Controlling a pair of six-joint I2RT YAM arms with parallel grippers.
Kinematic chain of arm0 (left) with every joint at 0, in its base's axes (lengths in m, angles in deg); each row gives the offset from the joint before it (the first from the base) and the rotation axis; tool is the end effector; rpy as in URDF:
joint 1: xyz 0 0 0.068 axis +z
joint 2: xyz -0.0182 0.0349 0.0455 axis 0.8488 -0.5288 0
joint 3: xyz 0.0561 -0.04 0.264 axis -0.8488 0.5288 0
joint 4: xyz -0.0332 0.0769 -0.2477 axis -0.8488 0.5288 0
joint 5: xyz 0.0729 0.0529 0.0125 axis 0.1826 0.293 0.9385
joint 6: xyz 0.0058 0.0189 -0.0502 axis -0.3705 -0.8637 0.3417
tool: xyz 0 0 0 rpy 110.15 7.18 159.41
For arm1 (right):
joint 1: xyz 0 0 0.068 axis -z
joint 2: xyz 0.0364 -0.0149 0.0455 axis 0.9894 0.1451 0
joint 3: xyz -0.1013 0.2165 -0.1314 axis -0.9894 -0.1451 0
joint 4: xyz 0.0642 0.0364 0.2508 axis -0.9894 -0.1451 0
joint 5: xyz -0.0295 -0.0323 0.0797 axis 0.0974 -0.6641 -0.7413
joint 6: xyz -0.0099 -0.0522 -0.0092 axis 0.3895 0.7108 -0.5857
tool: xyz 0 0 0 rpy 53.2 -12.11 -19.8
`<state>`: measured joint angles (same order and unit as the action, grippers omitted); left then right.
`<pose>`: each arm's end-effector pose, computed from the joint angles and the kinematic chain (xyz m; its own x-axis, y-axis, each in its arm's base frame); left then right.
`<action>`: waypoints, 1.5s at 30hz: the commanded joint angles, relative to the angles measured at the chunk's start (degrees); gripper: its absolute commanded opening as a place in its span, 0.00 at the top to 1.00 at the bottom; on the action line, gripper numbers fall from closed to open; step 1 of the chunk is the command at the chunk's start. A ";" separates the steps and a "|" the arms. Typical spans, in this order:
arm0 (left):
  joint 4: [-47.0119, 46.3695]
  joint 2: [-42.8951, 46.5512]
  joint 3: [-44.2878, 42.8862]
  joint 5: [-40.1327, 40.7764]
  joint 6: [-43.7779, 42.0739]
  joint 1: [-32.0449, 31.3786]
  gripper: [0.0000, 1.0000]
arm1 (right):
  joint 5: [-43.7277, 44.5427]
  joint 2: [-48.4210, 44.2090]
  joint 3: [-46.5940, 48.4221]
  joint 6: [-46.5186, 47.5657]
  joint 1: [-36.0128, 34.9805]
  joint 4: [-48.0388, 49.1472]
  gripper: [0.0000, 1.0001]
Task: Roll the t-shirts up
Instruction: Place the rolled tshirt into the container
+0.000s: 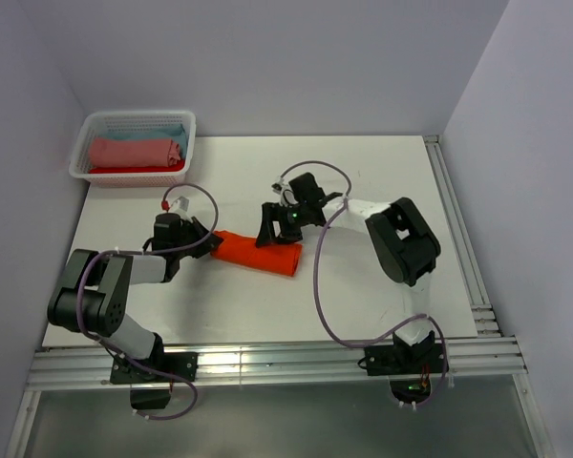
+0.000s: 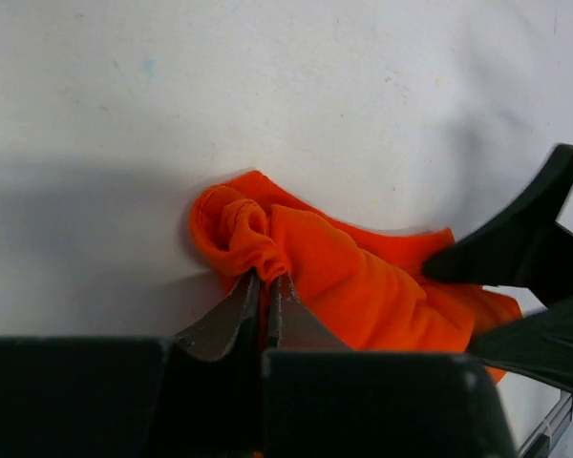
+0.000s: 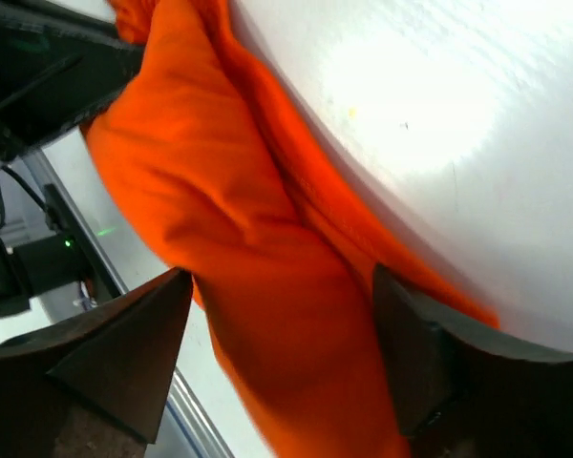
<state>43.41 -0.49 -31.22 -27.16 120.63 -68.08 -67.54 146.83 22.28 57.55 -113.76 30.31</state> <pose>0.2698 -0.0593 0.1306 -0.6876 -0.5121 -0.5148 -0.0269 0.7264 -0.6867 0.3475 0.2440 0.1481 -0.9084 -0.1991 -0.3676 -0.4105 0.5915 0.6940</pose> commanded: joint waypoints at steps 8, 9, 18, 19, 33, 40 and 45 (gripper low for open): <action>0.42 1.49 0.35 3.95 0.47 -1.60 1.00 | 4.30 -24.50 -19.79 -3.65 7.39 12.80 0.00; 0.78 1.41 0.26 4.21 0.47 -1.60 1.00 | 3.59 -25.38 -22.68 -4.09 7.92 13.79 0.00; 5.35 0.70 -1.85 6.24 0.56 -1.78 1.00 | 1.83 -28.12 -38.79 -10.50 9.68 30.23 0.00; 5.44 0.53 -2.02 6.06 0.56 -1.78 1.00 | 1.31 -27.41 -39.14 -10.85 9.68 32.59 0.00; 7.46 0.79 -3.08 5.89 -0.14 -2.13 1.00 | -4.14 -18.01 -43.01 -17.09 8.28 50.53 0.00; 7.99 -0.18 -3.69 5.45 -0.14 -2.13 1.00 | -5.03 -19.41 -46.00 -17.10 7.49 53.45 0.00; 8.51 0.35 -3.78 5.89 -0.41 -2.13 1.00 | -2.57 -22.66 -47.67 -15.34 6.08 51.25 0.02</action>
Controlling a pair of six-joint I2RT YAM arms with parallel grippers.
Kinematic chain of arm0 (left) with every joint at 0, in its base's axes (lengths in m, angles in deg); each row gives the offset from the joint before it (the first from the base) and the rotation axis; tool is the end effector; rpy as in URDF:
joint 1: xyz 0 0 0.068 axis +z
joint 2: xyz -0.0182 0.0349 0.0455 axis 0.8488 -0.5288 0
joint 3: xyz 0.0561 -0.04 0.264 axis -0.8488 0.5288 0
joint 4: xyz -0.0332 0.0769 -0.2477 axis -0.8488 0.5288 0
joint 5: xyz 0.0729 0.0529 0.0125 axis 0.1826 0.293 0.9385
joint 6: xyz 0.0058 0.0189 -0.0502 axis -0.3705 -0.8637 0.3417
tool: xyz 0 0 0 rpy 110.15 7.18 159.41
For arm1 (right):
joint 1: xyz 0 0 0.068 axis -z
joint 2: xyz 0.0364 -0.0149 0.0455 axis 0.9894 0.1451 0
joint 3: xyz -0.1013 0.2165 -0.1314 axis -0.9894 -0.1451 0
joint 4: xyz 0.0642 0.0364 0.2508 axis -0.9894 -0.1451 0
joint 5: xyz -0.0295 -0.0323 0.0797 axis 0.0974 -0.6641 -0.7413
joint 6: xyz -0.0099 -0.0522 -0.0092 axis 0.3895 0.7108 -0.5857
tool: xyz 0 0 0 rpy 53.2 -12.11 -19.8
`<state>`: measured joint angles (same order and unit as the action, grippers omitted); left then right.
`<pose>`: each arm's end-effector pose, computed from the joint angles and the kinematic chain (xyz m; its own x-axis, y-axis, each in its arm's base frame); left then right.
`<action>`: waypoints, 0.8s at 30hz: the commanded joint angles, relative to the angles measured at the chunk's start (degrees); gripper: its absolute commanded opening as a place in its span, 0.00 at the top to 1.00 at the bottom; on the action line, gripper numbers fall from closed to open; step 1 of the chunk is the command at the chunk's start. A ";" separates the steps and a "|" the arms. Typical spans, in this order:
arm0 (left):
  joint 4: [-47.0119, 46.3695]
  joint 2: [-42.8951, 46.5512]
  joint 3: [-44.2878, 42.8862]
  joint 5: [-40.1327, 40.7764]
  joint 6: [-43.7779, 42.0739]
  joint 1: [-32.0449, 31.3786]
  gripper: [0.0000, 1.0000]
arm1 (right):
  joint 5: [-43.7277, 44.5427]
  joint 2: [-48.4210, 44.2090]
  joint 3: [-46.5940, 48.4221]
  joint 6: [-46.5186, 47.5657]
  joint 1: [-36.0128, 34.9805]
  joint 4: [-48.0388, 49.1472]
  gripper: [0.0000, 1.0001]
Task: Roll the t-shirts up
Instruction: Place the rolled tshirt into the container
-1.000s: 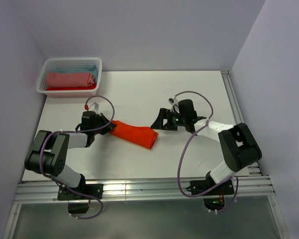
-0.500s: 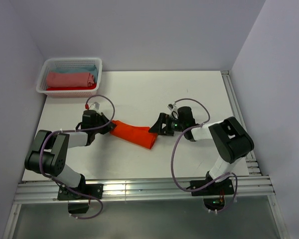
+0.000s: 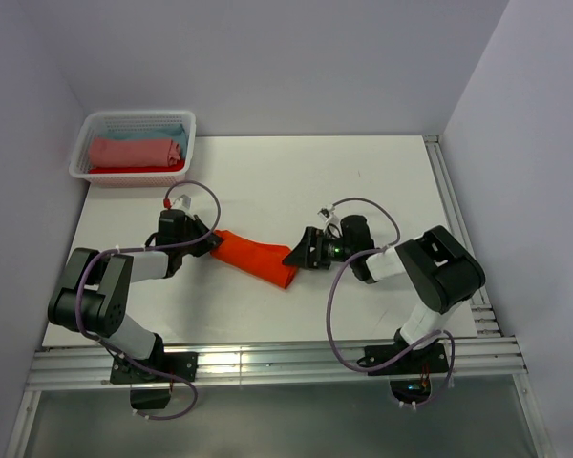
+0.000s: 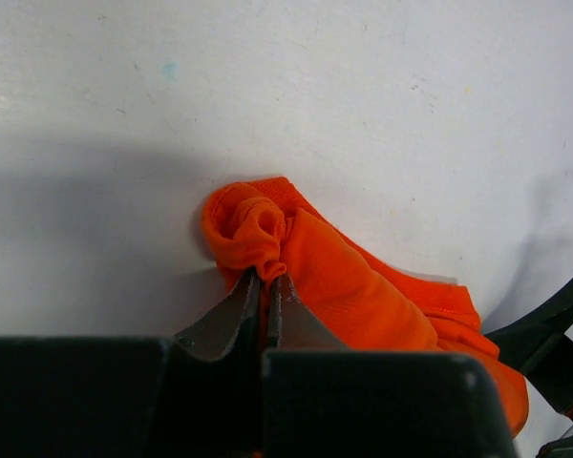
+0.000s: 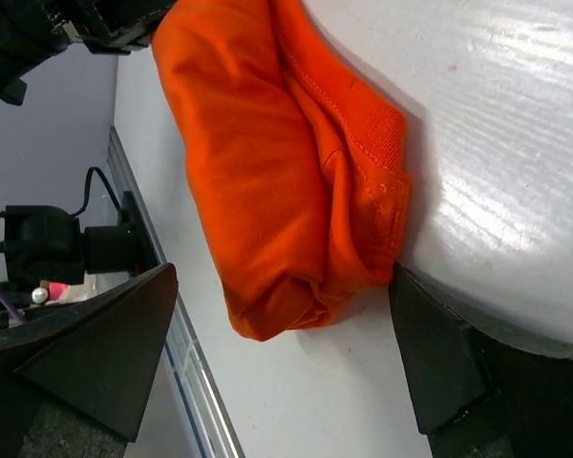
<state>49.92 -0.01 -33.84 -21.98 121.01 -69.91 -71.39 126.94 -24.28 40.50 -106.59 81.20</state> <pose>0.2732 -0.0658 0.1340 -0.6903 -0.5148 -0.5085 -0.0954 0.7614 -0.6412 0.2488 0.1420 0.1215 -0.8755 0.1255 -0.4666 -0.3694 0.4487 0.8138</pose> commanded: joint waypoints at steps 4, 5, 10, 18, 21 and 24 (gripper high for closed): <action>2.18 0.13 -1.16 0.71 -0.87 -0.29 1.00 | 5.05 -4.35 -0.68 3.55 -2.93 -3.06 0.03; 2.26 0.13 -1.16 0.62 -0.87 -0.29 1.00 | 5.67 -4.61 -0.50 3.81 -3.19 -3.50 0.03; 2.61 0.57 -1.16 0.71 -0.95 -0.29 1.00 | 8.75 -4.35 1.52 5.57 -5.74 -8.15 0.06; 3.23 0.66 -0.98 1.32 -1.13 -0.47 1.00 | 17.44 -2.77 4.25 4.97 -8.03 -14.41 0.28; 3.23 1.01 -0.63 1.58 -1.04 -0.56 1.00 | 18.07 -2.33 3.46 3.56 -8.03 -12.22 0.40; 3.23 1.28 -0.46 1.85 -0.95 -0.64 1.00 | 16.23 -0.49 3.81 1.80 -8.03 -9.58 0.52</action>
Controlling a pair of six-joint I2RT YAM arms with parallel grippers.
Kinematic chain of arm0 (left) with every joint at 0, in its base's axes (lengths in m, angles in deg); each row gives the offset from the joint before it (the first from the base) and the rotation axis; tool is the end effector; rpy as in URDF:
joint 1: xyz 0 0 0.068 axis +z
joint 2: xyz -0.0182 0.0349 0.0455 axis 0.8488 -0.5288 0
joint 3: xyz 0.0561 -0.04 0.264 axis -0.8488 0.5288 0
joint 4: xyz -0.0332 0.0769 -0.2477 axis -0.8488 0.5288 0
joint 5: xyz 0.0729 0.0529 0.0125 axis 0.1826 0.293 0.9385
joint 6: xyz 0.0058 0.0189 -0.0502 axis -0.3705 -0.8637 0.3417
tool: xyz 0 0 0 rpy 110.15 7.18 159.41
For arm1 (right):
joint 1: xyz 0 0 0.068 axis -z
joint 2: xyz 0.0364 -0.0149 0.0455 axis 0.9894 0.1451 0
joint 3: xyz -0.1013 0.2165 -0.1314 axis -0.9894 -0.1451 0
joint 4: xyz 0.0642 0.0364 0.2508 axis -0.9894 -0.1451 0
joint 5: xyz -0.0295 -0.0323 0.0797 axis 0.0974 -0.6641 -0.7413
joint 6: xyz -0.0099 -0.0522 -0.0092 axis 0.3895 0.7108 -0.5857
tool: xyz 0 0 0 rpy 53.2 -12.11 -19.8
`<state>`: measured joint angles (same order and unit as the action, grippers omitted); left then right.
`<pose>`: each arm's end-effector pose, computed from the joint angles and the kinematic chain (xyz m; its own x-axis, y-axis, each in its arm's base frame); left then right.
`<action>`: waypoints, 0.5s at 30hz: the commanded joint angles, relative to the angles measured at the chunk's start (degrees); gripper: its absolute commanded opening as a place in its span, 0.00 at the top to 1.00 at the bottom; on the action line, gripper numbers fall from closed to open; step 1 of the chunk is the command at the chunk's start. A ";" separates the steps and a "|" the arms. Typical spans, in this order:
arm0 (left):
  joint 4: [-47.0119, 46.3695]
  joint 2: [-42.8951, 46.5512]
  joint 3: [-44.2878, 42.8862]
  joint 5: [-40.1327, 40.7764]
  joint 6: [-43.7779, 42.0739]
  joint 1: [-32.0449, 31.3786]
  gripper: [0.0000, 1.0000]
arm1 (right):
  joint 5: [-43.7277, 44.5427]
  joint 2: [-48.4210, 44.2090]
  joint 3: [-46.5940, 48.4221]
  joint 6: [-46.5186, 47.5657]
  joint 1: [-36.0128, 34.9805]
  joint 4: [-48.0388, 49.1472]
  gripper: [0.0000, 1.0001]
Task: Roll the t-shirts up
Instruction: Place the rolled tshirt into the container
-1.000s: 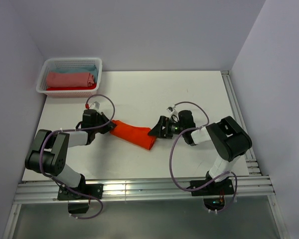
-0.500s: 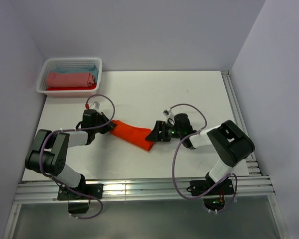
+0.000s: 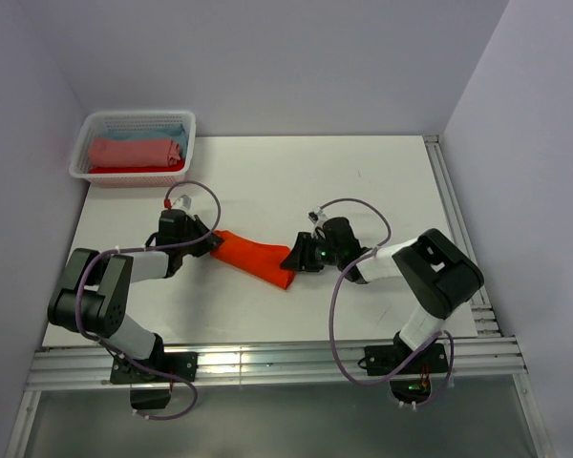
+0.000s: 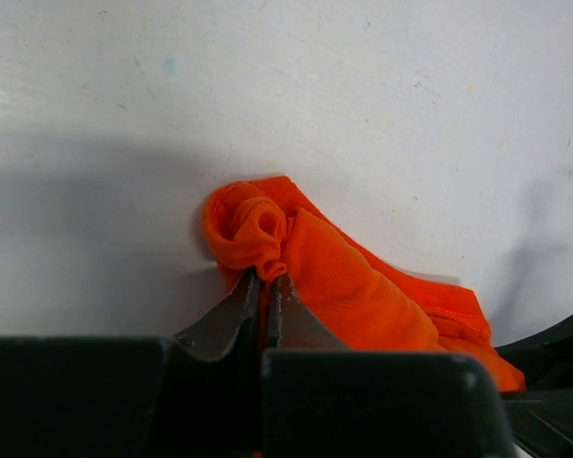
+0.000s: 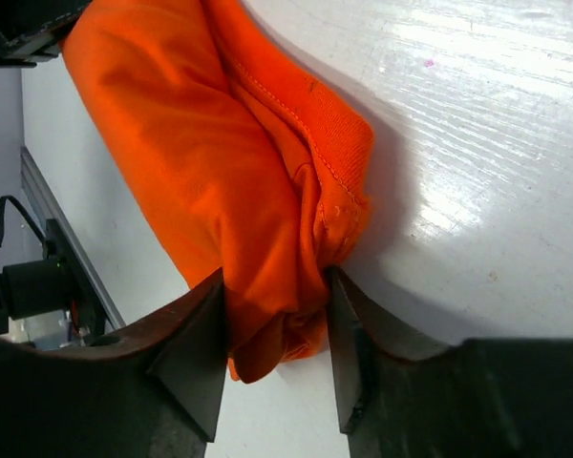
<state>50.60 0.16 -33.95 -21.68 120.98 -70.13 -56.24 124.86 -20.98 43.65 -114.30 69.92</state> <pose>0.2726 -0.0666 0.1343 -0.6933 -0.5123 -0.5068 -0.0993 0.7645 -0.6369 0.2387 0.1721 0.1251 -0.8572 0.0949 -0.5061 -0.3487 0.6162 0.7062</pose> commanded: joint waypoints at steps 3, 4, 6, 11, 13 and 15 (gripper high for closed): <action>2.81 1.36 -0.26 1.72 -0.76 -0.43 1.00 | 0.29 3.43 1.21 -3.11 -0.32 3.89 0.69; 2.90 1.45 -0.26 1.81 -0.67 -0.43 1.00 | 0.20 3.70 1.65 -3.37 -0.32 4.34 0.74; 3.43 1.80 -0.34 1.90 -0.41 -0.43 1.00 | -0.06 4.14 2.09 -4.25 -0.32 4.87 0.94; 6.85 2.07 -2.54 3.21 0.73 -0.43 1.00 | -0.42 3.70 5.95 -3.99 -0.32 2.33 1.00; 8.35 2.24 -4.82 4.44 0.82 -0.43 1.00 | -0.51 3.70 9.27 -3.46 -0.40 -0.30 1.00; 10.89 2.51 -8.68 5.41 0.65 -0.34 1.00 | -0.24 3.79 11.92 -3.20 -0.40 -3.28 1.00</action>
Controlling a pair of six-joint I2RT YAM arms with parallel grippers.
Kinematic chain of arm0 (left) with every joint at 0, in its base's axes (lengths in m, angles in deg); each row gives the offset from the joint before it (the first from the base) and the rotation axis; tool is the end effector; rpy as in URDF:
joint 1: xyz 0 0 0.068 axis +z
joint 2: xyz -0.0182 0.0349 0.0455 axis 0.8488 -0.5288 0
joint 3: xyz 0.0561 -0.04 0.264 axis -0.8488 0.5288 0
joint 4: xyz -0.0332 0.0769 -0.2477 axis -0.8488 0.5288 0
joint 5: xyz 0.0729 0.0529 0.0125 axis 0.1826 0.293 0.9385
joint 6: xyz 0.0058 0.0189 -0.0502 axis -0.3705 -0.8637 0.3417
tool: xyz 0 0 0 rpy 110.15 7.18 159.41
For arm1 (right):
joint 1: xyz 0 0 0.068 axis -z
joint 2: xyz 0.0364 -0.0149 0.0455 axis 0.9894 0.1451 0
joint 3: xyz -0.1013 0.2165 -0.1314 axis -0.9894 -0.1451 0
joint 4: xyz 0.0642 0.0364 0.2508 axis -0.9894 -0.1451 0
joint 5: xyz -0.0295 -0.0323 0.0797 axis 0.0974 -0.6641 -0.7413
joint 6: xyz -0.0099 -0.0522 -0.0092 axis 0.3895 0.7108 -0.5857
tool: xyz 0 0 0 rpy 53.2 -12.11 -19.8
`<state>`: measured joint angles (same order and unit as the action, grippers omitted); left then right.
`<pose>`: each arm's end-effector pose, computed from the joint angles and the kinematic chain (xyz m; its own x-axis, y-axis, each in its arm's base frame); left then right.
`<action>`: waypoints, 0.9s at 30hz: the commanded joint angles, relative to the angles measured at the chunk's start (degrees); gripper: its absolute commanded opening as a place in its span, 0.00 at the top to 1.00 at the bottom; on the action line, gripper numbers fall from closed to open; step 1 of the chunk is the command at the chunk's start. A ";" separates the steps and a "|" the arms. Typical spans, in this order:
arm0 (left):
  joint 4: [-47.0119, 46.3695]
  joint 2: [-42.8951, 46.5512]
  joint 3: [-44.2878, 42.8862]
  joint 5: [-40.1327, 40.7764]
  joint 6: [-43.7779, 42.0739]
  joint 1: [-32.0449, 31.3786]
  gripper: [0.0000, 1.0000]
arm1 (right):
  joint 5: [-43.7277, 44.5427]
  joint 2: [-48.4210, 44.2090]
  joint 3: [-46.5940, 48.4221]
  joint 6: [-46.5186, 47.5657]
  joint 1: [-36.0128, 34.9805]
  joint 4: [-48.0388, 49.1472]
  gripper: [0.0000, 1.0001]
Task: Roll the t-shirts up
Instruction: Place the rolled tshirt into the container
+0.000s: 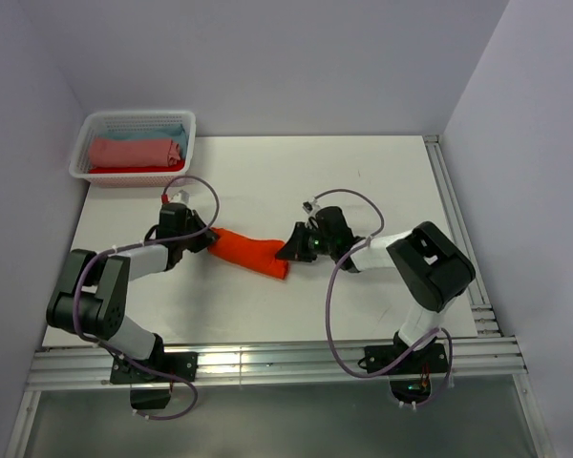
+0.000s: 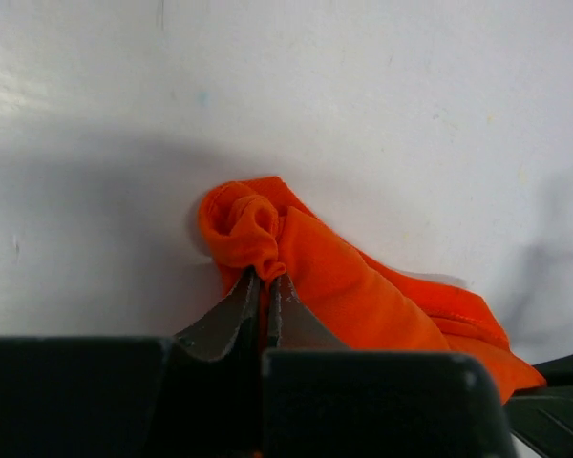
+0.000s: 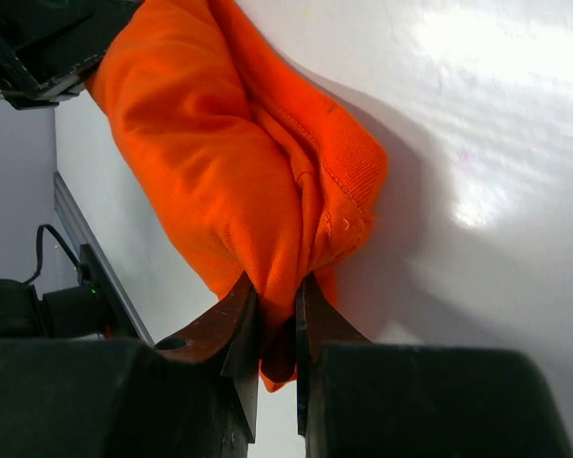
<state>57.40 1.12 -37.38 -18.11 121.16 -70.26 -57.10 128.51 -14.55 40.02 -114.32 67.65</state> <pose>0.2790 -0.0664 0.1444 -0.6853 -0.5237 -0.5060 -0.1583 0.7854 -0.5984 0.2604 0.1867 0.1322 -0.8779 0.1279 -0.4615 -0.3037 0.5964 0.7430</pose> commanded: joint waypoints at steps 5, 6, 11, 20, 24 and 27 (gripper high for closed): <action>9.37 1.11 -16.39 5.00 -0.93 0.23 1.00 | 0.52 1.72 15.25 0.34 -0.64 -5.68 1.00; 11.47 0.84 -18.08 5.80 -1.28 0.49 1.00 | 0.96 2.15 18.40 0.43 -0.65 -7.25 1.00; 14.56 -2.48 -29.23 5.98 -2.69 4.09 1.00 | 1.31 5.57 29.39 0.70 -0.73 -11.92 1.00; 11.49 -12.41 -43.39 3.35 -2.43 14.46 1.00 | -1.41 20.60 60.15 -0.01 -1.00 -19.75 1.00; 9.38 -18.83 -47.36 0.18 -1.81 18.41 1.00 | -2.46 27.19 71.12 -0.89 -1.70 -17.91 1.00; 8.06 -23.49 -49.64 -0.44 -1.90 19.30 1.00 | -3.17 33.17 78.86 -0.45 -2.58 -18.34 1.00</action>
<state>68.35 -19.16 -83.96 -16.15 119.48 -51.64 -58.39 158.76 56.42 39.89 -115.48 48.06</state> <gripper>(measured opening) 0.060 0.228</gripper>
